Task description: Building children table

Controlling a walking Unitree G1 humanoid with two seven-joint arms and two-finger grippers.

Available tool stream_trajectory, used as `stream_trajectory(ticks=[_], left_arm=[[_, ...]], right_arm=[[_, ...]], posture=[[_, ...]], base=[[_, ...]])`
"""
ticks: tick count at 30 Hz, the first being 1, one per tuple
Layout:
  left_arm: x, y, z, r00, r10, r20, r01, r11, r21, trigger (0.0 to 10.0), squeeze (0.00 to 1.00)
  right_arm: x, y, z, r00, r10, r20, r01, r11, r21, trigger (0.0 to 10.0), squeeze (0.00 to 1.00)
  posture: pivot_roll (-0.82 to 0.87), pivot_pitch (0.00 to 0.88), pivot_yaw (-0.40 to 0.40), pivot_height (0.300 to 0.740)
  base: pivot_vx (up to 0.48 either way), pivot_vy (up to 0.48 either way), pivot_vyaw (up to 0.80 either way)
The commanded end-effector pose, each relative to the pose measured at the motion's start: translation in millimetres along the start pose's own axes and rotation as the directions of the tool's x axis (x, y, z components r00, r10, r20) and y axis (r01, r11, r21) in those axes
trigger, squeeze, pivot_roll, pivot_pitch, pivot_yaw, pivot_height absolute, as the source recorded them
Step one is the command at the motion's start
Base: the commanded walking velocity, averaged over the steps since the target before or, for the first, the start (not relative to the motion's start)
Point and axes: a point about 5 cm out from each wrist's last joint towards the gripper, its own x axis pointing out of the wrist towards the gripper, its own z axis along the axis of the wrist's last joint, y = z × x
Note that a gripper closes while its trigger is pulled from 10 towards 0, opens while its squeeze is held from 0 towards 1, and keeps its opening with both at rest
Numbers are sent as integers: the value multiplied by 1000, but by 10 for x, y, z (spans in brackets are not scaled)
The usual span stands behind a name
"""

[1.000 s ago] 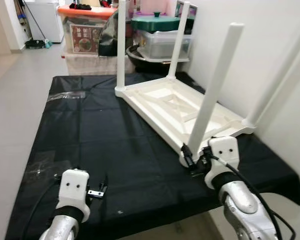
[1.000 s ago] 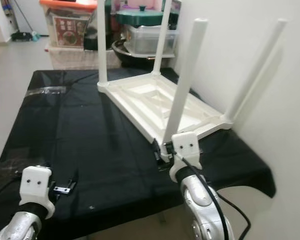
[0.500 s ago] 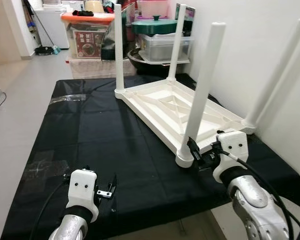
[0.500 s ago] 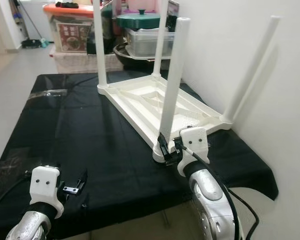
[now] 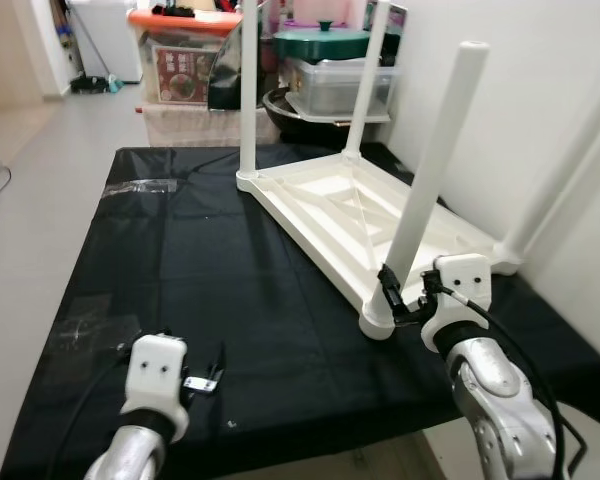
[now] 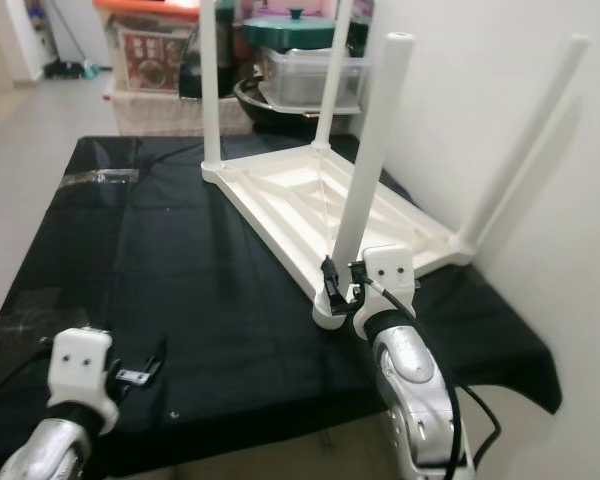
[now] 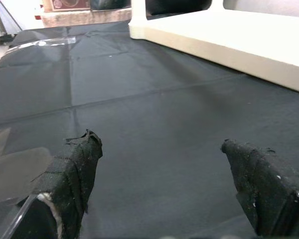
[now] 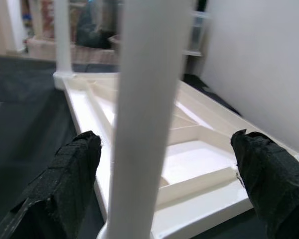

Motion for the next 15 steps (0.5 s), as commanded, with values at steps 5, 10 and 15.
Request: stream_trajectory(ticks=[5,10,15], left_arm=[[4,5,-53,1000,-2,-19,2,1000,7,10000,0],[23,-10,-65,1000,-11,-22,11,1000,9,10000,0],[46,-38,-60,1000,-19,-18,19,1000,9,10000,0]], right_arm=[[84,-144,-17,999,-47,-15,48,997,63,10000,0],[159,-190,-63,999,-24,-41,28,994,103,10000,0],[292,-148,-111,994,93,-57,-85,989,120,10000,0]], posture=[[92,0,-110,740],[90,0,-105,740],[107,0,-108,740]], base=[[0,0,0],[0,0,0],[0,0,0]])
